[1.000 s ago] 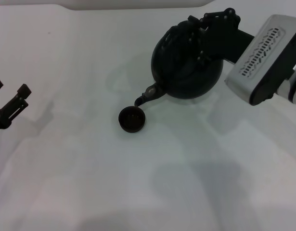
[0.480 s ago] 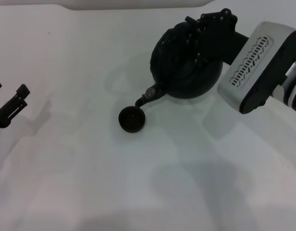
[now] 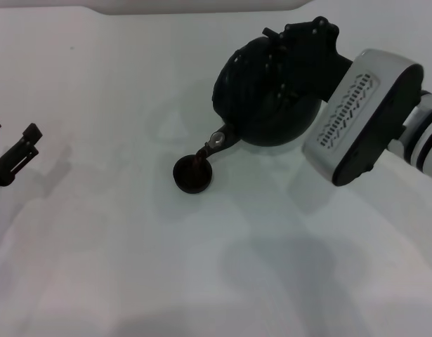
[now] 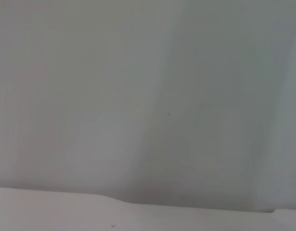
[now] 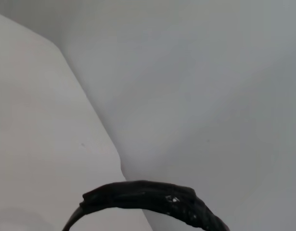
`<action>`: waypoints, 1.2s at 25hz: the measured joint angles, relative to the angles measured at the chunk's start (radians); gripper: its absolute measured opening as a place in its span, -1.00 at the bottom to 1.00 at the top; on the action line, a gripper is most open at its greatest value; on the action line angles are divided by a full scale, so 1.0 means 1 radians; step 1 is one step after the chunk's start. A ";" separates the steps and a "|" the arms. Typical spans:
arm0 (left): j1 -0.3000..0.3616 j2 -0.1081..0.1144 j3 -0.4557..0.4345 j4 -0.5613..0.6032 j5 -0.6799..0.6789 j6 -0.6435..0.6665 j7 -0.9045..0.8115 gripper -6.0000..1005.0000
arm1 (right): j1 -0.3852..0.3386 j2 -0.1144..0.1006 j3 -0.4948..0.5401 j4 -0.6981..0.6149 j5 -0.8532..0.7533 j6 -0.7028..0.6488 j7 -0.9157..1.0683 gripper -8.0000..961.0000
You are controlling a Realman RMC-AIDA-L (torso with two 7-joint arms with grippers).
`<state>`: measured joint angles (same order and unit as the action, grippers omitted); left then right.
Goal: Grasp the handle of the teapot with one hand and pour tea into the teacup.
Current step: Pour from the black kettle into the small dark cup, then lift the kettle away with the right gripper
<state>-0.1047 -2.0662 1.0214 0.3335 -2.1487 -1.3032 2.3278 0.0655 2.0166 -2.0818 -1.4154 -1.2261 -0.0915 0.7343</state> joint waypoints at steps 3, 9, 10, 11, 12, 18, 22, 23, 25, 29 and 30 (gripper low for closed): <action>-0.002 0.000 0.000 0.000 0.000 0.006 0.001 0.72 | -0.001 0.000 -0.014 -0.008 -0.001 0.019 -0.019 -0.75; -0.003 0.000 0.000 0.000 -0.001 0.018 0.001 0.72 | -0.003 0.000 -0.019 -0.020 -0.001 0.025 -0.021 -0.75; -0.003 0.000 0.000 0.000 -0.001 0.019 0.001 0.72 | -0.005 0.000 -0.019 -0.024 -0.002 0.025 -0.021 -0.75; -0.003 0.000 0.000 -0.001 -0.001 0.019 0.003 0.72 | -0.006 0.000 -0.019 -0.026 -0.004 0.025 -0.021 -0.75; -0.004 0.000 0.000 -0.001 -0.001 0.019 0.005 0.72 | -0.008 -0.001 -0.019 -0.027 -0.006 0.025 -0.021 -0.75; -0.009 0.000 0.000 -0.001 0.000 0.020 0.007 0.72 | -0.011 -0.001 -0.019 -0.028 -0.009 0.026 -0.021 -0.76; -0.010 0.000 0.000 -0.001 0.000 0.020 0.007 0.72 | -0.013 -0.001 -0.019 -0.028 -0.009 0.026 -0.021 -0.76; -0.010 0.000 0.000 -0.001 0.000 0.020 0.007 0.72 | -0.014 -0.001 -0.017 -0.028 -0.009 0.026 -0.021 -0.76; -0.011 0.000 0.000 -0.001 0.000 0.020 0.007 0.72 | -0.015 -0.001 -0.016 -0.028 -0.009 0.026 -0.021 -0.76; -0.011 0.000 0.000 -0.001 0.000 0.019 0.007 0.72 | -0.015 -0.001 -0.015 -0.028 -0.009 0.026 -0.021 -0.75; -0.011 0.000 0.000 -0.001 0.000 0.019 0.007 0.72 | -0.015 -0.001 -0.014 -0.028 -0.009 0.026 -0.021 -0.75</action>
<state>-0.1162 -2.0662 1.0216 0.3328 -2.1490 -1.2838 2.3347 0.0504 2.0156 -2.0960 -1.4435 -1.2349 -0.0658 0.7133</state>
